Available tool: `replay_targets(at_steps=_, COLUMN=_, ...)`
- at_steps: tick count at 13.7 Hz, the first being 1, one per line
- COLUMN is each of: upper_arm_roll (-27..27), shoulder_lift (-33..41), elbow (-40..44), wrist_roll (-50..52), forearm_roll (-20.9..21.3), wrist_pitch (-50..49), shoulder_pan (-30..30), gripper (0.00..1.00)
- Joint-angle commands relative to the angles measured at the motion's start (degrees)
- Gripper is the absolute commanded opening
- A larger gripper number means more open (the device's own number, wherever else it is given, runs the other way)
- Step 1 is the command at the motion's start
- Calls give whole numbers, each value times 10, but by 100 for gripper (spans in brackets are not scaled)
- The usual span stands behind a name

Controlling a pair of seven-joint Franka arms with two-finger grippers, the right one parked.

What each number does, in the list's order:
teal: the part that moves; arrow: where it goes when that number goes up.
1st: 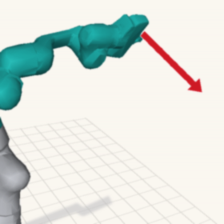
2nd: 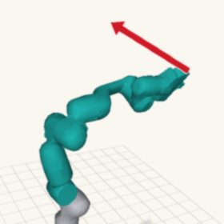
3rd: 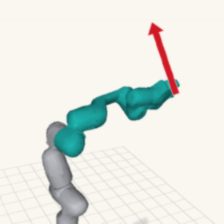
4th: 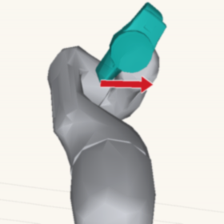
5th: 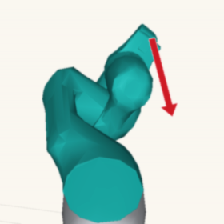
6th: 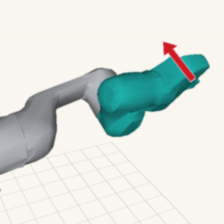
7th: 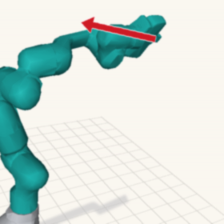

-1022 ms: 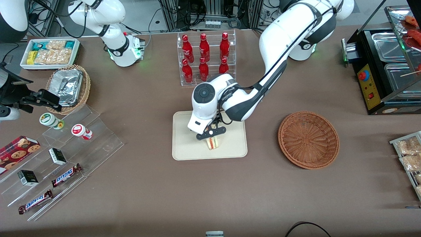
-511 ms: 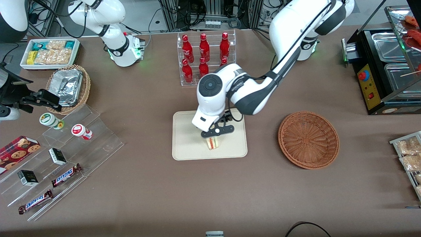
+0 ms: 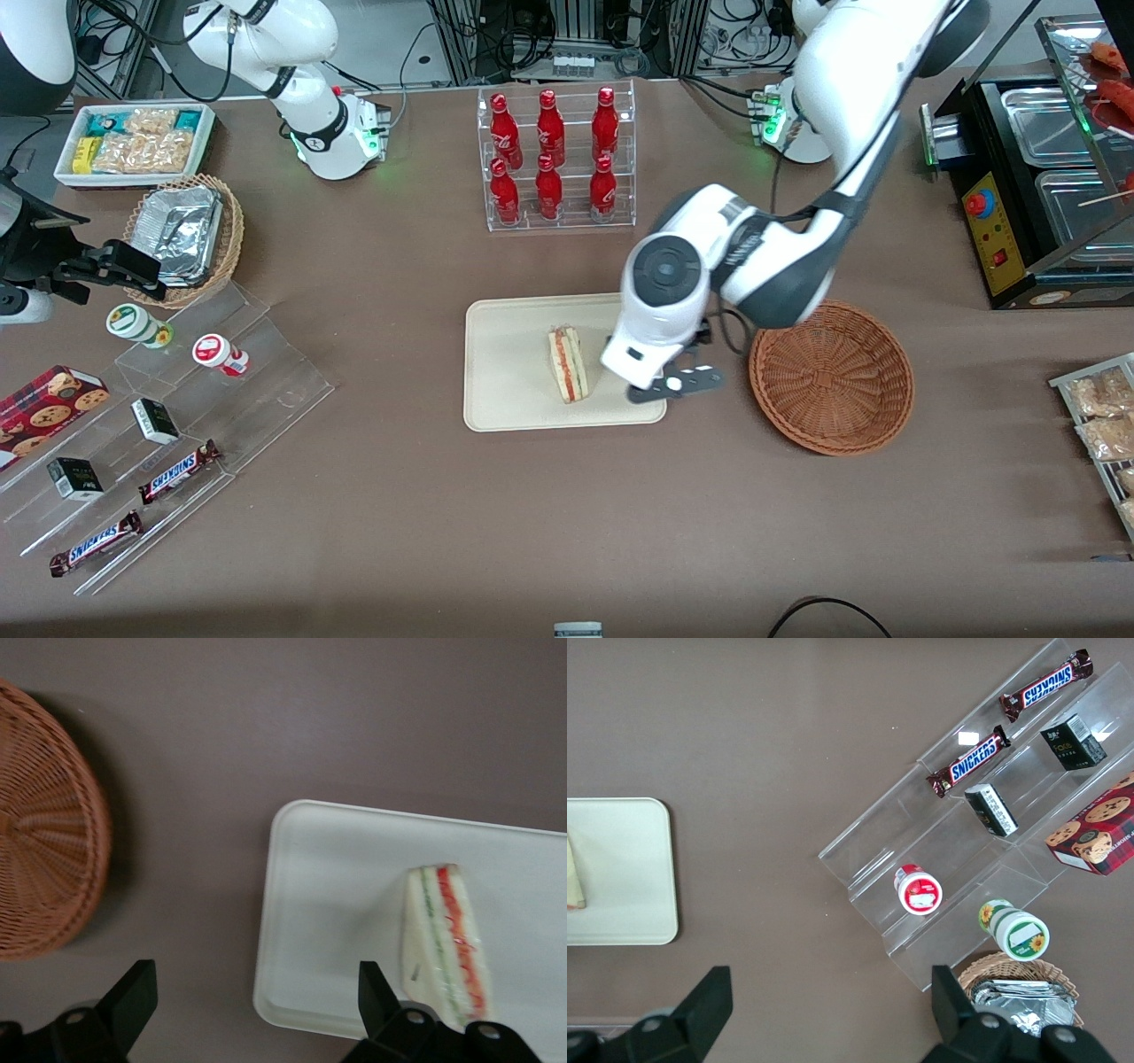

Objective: Place sandwich from basket to tray

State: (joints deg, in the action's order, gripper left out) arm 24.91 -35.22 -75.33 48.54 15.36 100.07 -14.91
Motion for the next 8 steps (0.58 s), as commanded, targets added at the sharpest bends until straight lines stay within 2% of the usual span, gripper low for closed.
replay_targets(at_steps=1, upper_arm_roll=1, shoulder_lift=80, elbow=-86, wrist_roll=-83, forearm_roll=-22, wrist_pitch=-4, shoulder_pan=51, gripper=100)
replay_targets(at_steps=5, upper_arm_roll=1, shoulder_lift=130, elbow=-133, wrist_roll=-158, forearm_roll=-40, wrist_pitch=-5, shoulder_pan=103, gripper=100)
replay_targets(at_steps=8, upper_arm_roll=1, shoulder_lift=153, elbow=-136, wrist_roll=-240, forearm_roll=-53, wrist_pitch=-50, shoulder_pan=150, gripper=100)
